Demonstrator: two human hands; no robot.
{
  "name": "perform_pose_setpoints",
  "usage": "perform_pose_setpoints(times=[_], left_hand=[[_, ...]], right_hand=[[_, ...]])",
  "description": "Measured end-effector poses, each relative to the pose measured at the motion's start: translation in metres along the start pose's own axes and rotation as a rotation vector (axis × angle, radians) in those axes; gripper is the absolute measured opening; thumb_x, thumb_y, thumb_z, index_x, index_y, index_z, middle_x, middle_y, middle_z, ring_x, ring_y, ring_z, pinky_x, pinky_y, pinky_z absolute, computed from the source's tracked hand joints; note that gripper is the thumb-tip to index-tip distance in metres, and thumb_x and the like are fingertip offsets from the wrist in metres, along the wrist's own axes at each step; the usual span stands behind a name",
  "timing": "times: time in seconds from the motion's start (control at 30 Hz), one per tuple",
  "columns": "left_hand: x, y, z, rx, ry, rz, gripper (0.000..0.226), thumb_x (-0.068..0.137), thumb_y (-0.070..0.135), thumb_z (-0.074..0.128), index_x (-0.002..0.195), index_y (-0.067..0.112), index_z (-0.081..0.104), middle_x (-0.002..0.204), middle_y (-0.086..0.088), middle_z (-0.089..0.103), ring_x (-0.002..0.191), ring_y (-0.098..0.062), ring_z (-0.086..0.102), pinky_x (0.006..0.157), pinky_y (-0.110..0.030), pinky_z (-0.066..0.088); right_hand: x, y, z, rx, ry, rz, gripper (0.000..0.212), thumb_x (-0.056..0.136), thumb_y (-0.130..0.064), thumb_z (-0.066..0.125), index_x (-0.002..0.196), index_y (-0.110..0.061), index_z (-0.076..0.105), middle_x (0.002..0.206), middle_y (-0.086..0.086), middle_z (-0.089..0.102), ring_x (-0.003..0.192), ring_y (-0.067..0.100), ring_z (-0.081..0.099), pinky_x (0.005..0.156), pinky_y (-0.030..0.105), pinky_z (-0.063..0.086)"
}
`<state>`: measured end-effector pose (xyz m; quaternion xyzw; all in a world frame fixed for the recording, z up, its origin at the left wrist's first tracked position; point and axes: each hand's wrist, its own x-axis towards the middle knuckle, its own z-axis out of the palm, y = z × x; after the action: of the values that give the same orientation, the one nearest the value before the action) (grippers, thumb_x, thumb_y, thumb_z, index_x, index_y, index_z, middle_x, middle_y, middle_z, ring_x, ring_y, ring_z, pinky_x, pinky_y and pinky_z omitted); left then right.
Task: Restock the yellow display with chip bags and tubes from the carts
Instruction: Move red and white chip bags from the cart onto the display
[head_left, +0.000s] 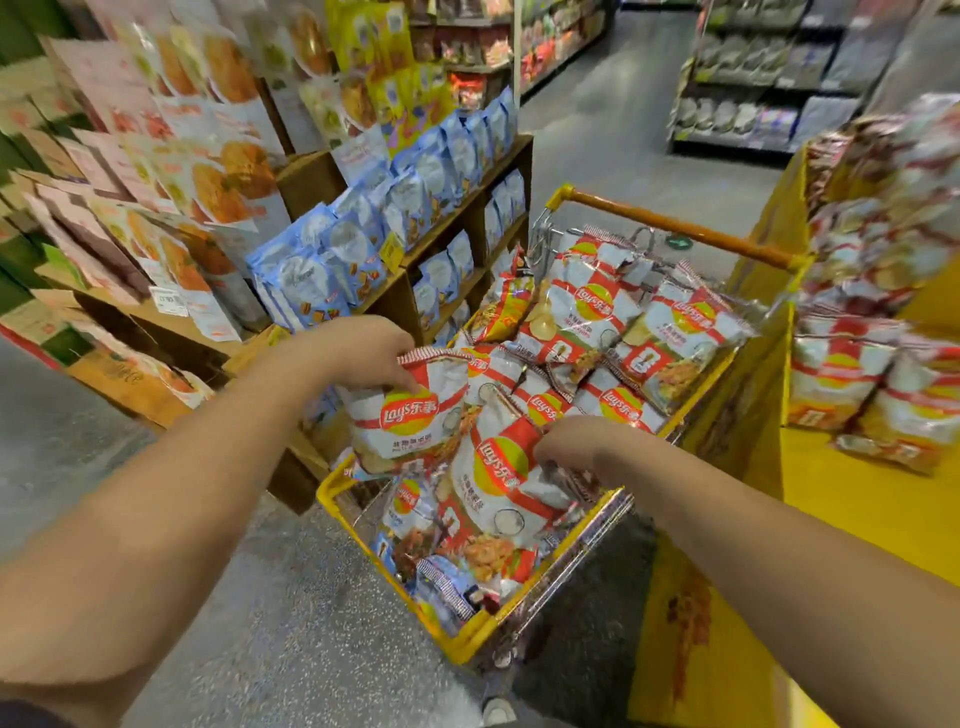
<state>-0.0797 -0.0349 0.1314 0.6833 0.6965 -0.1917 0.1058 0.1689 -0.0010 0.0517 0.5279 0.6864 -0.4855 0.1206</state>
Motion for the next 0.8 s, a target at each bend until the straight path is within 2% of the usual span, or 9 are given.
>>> perform_pose_setpoints(times=[0.13,0.2,0.27,0.33,0.4,0.47,0.57,0.63,0.8], left_hand=[[-0.006,0.054,-0.058,-0.106,0.142,0.011,0.038,0.088,0.053,0.061,0.090,0.016,0.050,0.087,-0.005,0.058,0.080,-0.023,0.055,0.063,-0.033,0.041],[-0.001,0.086,-0.079,-0.131,0.191,0.041,0.039,0.087,0.053,0.062,0.095,0.016,0.050,0.090,-0.007,0.058,0.084,-0.025,0.057,0.070,-0.039,0.045],[0.007,0.127,-0.097,-0.158,0.221,0.084,0.039,0.087,0.052,0.063,0.099,0.018,0.051,0.094,-0.007,0.059,0.086,-0.024,0.057,0.076,-0.043,0.047],[0.018,0.171,-0.113,-0.172,0.245,0.120,0.037,0.087,0.051,0.064,0.101,0.020,0.049,0.096,-0.004,0.059,0.087,-0.022,0.057,0.073,-0.039,0.046],[0.034,0.219,-0.125,-0.165,0.266,0.160,0.036,0.087,0.050,0.064,0.101,0.022,0.048,0.098,-0.001,0.059,0.089,-0.021,0.056,0.071,-0.037,0.043],[0.053,0.266,-0.134,-0.160,0.283,0.225,0.036,0.086,0.051,0.065,0.100,0.023,0.046,0.101,0.000,0.058,0.091,-0.021,0.055,0.074,-0.035,0.043],[0.079,0.331,-0.143,-0.132,0.304,0.310,0.039,0.084,0.055,0.064,0.104,0.026,0.048,0.103,0.003,0.058,0.089,-0.019,0.053,0.078,-0.036,0.046],[0.097,0.374,-0.144,-0.128,0.293,0.360,0.038,0.085,0.054,0.064,0.105,0.026,0.048,0.099,0.006,0.055,0.087,-0.017,0.051,0.075,-0.034,0.044],[0.141,0.452,-0.137,-0.096,0.236,0.518,0.041,0.086,0.050,0.065,0.109,0.022,0.048,0.107,0.002,0.058,0.090,-0.018,0.053,0.075,-0.035,0.046]], right_hand=[[-0.042,0.038,-0.078,-0.098,0.124,-0.056,0.009,0.080,-0.006,0.054,0.087,-0.011,0.057,0.088,0.010,0.056,0.071,0.020,0.053,0.059,0.028,0.044],[-0.063,0.066,-0.117,-0.322,0.205,-0.057,0.021,0.080,-0.010,0.053,0.098,-0.006,0.064,0.096,0.014,0.062,0.081,0.025,0.060,0.069,0.032,0.052],[-0.087,0.098,-0.154,-0.521,0.274,-0.064,0.032,0.082,-0.014,0.052,0.110,-0.010,0.064,0.106,0.012,0.064,0.092,0.026,0.061,0.081,0.036,0.051],[-0.112,0.132,-0.184,-0.609,0.273,-0.097,0.025,0.085,-0.013,0.052,0.109,-0.012,0.061,0.097,0.002,0.063,0.089,0.021,0.058,0.076,0.031,0.050],[-0.137,0.166,-0.208,-0.726,0.241,-0.083,0.014,0.089,-0.011,0.051,0.099,-0.018,0.058,0.083,-0.004,0.055,0.085,0.019,0.051,0.064,0.024,0.042],[-0.155,0.203,-0.229,-0.841,0.246,-0.038,0.022,0.089,-0.008,0.049,0.105,-0.019,0.061,0.094,0.006,0.063,0.084,0.023,0.051,0.061,0.025,0.037],[-0.172,0.260,-0.255,-0.865,0.323,0.047,0.038,0.086,-0.009,0.053,0.121,-0.021,0.060,0.114,0.011,0.065,0.086,0.026,0.054,0.065,0.028,0.037],[-0.178,0.295,-0.269,-0.879,0.359,0.082,0.036,0.085,-0.014,0.056,0.119,-0.023,0.060,0.113,0.010,0.065,0.089,0.029,0.056,0.066,0.031,0.043],[-0.165,0.377,-0.290,-0.861,0.396,0.240,0.038,0.083,-0.015,0.056,0.118,-0.030,0.061,0.107,0.002,0.066,0.087,0.024,0.055,0.069,0.029,0.048]])
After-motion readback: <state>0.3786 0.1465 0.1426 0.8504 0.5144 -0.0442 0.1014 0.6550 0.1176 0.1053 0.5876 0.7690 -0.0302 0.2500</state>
